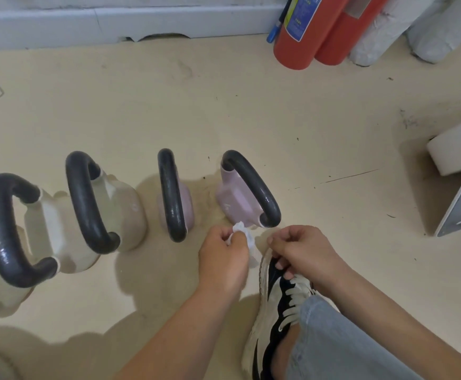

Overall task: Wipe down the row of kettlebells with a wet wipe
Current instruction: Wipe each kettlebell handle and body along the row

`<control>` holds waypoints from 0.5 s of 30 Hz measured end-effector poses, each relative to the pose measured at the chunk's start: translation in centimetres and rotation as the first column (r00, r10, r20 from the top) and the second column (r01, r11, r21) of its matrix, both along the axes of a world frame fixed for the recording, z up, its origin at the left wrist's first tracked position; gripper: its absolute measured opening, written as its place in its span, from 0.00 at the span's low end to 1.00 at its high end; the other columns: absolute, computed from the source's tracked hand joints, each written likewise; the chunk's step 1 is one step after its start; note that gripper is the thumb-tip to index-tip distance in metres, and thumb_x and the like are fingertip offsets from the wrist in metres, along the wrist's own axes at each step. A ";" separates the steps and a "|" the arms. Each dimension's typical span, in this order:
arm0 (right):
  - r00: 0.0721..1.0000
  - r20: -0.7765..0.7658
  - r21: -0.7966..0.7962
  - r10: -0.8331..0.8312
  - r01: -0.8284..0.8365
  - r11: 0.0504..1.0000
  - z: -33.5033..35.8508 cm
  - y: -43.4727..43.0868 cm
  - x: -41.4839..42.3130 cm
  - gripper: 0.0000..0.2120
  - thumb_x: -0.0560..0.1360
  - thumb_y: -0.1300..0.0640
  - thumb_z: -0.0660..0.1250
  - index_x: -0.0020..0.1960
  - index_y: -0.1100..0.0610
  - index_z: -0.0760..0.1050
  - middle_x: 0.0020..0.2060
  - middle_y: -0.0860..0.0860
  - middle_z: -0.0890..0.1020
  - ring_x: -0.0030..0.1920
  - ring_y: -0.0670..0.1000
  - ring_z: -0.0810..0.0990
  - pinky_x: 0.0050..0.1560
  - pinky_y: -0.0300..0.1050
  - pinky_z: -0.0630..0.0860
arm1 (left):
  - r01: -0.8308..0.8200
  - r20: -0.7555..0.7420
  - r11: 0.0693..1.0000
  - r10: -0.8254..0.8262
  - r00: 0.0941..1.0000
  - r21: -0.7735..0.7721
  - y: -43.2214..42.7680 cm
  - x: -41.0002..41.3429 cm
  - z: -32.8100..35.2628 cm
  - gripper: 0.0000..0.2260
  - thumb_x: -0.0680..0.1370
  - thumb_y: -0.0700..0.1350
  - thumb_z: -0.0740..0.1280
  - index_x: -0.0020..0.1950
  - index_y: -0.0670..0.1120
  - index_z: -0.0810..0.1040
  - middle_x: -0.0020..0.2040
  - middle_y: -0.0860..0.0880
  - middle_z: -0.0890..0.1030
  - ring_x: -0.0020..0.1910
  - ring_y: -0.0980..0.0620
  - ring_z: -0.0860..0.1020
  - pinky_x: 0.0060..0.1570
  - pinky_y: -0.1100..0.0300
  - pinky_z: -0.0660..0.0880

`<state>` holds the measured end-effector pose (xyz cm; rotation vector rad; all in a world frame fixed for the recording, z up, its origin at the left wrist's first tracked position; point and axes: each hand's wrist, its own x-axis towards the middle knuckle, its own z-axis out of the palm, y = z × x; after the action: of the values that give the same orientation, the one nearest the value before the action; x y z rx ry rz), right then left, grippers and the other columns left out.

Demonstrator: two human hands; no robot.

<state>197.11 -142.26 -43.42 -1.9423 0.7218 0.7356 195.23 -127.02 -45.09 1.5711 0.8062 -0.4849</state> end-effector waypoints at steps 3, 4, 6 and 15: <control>0.956 -0.087 -0.119 0.280 -0.289 0.950 2.7 0.4 0.1 0.17 0.80 0.50 0.68 0.42 0.63 0.80 0.34 0.55 0.80 0.31 0.51 0.78 0.29 0.42 0.74 | 0.069 0.023 0.995 -0.068 0.997 -0.070 1.2 -1.0 1.8 0.01 0.77 0.45 0.67 0.48 0.49 0.78 0.44 0.50 0.82 0.40 0.53 0.79 0.40 0.60 0.74; 0.925 -0.102 -0.146 0.367 -0.378 0.914 3.8 0.7 0.1 0.18 0.80 0.48 0.67 0.39 0.61 0.78 0.33 0.54 0.79 0.31 0.51 0.77 0.29 0.41 0.73 | 0.087 0.020 0.991 -0.085 0.996 -0.097 1.6 -1.2 2.6 0.04 0.76 0.45 0.68 0.51 0.51 0.79 0.48 0.51 0.83 0.44 0.53 0.81 0.43 0.58 0.78; 0.868 -0.138 -0.123 0.476 -0.492 0.862 6.6 1.7 -0.2 0.18 0.82 0.46 0.66 0.39 0.57 0.78 0.34 0.53 0.80 0.32 0.50 0.77 0.29 0.37 0.71 | 0.114 0.011 0.985 -0.114 0.993 -0.131 2.3 -1.5 4.4 0.10 0.75 0.45 0.71 0.56 0.53 0.79 0.52 0.50 0.82 0.48 0.51 0.83 0.49 0.54 0.82; 0.716 -0.204 -0.065 0.667 -0.690 0.721 19.2 6.1 2.0 0.19 0.83 0.41 0.64 0.61 0.56 0.80 0.53 0.54 0.86 0.50 0.53 0.87 0.52 0.45 0.84 | 0.316 0.114 0.925 -0.298 0.948 -0.211 9.5 0.4 12.3 0.08 0.79 0.46 0.73 0.53 0.44 0.80 0.48 0.45 0.86 0.39 0.51 0.84 0.49 0.50 0.85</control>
<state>199.06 -136.14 -24.21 -2.3101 0.1081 1.3410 195.61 -117.57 -32.82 1.4975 0.4242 -0.7111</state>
